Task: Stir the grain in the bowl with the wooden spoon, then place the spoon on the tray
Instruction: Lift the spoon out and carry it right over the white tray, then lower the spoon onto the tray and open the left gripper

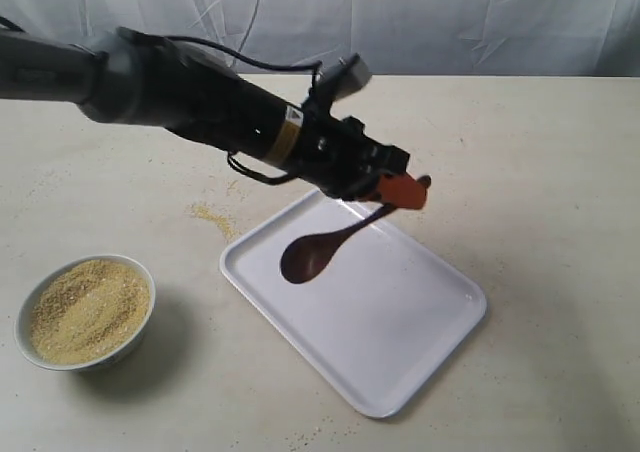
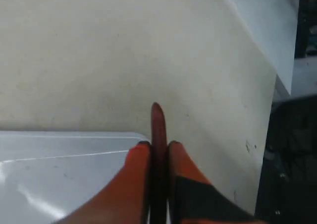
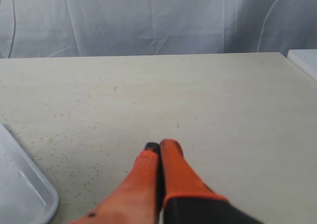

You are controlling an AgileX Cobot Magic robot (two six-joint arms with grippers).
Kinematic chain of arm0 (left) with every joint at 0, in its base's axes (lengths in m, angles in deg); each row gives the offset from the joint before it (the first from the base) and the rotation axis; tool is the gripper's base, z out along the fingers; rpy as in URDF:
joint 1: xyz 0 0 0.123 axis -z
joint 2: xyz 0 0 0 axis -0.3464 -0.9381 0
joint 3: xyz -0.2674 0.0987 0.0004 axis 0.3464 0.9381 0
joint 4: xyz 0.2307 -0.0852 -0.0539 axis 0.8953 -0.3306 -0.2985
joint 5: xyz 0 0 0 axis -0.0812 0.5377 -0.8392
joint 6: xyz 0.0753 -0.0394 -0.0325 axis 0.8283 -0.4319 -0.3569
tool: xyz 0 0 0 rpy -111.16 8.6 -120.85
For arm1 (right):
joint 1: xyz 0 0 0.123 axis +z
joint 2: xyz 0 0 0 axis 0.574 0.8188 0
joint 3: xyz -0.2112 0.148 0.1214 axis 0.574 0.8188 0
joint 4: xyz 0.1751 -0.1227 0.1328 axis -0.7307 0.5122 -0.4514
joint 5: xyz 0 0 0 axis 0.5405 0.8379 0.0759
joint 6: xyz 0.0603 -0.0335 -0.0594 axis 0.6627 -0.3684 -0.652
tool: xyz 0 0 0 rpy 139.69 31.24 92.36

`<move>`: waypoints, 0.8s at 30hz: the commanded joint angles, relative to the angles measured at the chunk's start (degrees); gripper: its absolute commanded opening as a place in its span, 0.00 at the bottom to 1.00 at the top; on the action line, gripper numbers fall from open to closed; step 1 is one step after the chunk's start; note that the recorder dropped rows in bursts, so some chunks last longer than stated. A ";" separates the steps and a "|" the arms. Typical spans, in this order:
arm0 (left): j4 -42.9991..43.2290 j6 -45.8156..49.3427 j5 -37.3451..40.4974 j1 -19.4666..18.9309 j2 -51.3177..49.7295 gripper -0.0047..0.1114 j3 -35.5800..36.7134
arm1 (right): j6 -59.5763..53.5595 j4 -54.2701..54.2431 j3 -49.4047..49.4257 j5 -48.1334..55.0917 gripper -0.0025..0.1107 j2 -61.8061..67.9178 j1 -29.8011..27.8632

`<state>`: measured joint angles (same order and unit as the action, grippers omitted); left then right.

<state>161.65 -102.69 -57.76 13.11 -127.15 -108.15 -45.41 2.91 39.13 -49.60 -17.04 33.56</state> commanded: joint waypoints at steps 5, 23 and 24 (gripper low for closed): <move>-0.15 0.11 -2.22 2.17 -8.37 0.04 -1.37 | -0.01 -0.04 0.12 -0.76 0.02 -0.37 0.17; -0.15 -0.05 0.13 -1.60 -9.53 0.68 -1.16 | -0.01 -0.04 0.12 -0.76 0.02 -0.37 0.17; -0.15 -0.22 -0.14 -2.64 -9.22 0.68 -1.16 | -0.01 -0.04 0.12 -0.76 0.02 -0.37 0.17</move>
<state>161.77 -102.69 -58.28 12.90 -137.24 -108.92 -45.41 2.91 39.13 -49.60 -17.04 33.56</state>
